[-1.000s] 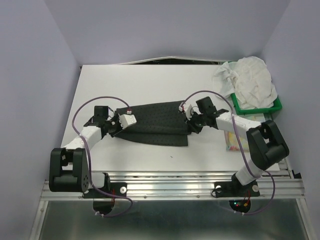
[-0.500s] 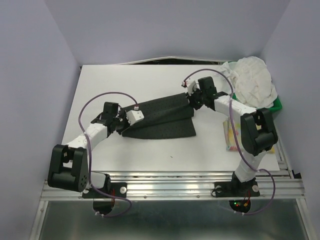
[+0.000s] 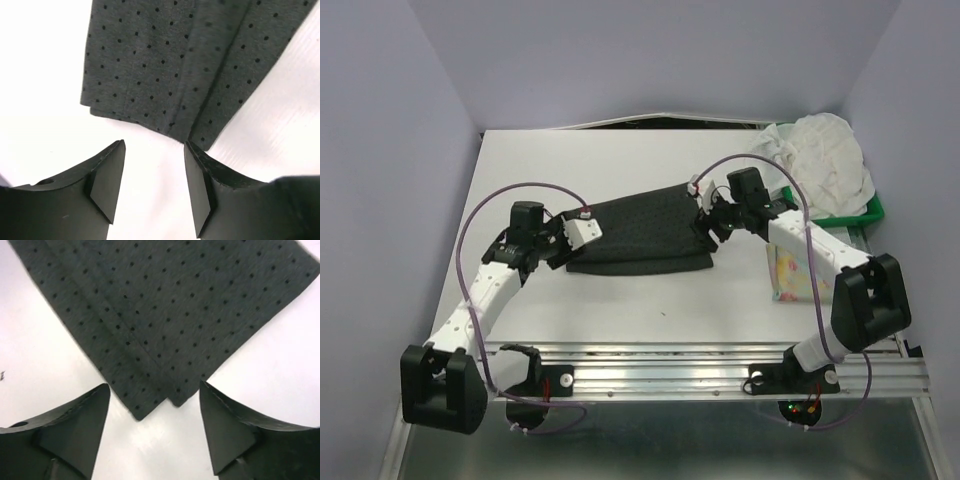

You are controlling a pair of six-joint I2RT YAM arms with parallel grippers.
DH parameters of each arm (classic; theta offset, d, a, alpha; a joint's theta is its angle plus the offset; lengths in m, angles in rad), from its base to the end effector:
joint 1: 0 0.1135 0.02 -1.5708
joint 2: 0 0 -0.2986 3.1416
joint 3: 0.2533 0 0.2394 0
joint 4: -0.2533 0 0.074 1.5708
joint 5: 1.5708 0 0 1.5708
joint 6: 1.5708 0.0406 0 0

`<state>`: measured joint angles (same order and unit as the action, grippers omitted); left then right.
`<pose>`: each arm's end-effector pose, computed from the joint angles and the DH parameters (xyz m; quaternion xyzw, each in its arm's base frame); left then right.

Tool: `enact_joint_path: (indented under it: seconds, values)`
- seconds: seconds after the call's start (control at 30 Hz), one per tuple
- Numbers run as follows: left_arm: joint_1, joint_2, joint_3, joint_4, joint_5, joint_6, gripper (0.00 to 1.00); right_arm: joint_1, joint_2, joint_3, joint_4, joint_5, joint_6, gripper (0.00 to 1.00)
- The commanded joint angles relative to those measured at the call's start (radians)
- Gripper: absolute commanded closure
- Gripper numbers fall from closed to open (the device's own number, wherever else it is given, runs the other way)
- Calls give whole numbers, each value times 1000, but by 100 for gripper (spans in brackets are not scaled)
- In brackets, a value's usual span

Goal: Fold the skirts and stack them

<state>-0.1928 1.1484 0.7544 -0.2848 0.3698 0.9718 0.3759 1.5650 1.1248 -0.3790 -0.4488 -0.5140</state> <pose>0.2148 -0.0569 0.2821 0.5539 0.6970 0.0076 0.4552 0.2996 0.1372 0.2868 -0.4640 0.7834 0.1818 0.3712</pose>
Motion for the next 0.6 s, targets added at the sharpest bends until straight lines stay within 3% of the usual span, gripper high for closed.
enact_joint_path:
  seconds: [0.0,0.13,0.3,0.5,0.57]
  values:
    - [1,-134,-35,-108,37,110,35,4,-152,-54,-97,-27,-2,21]
    - [-2,-184,-41,-90,50,76,32,4,-230,-82,-95,-10,131,22]
    - [-34,30,80,-86,55,-106,35,4,-151,-137,-90,-85,345,41]
    - [-79,223,184,-70,-2,-165,37,4,-34,-178,-12,-107,546,46]
    - [-108,249,194,-65,-15,-163,39,4,7,-169,11,-73,543,46]
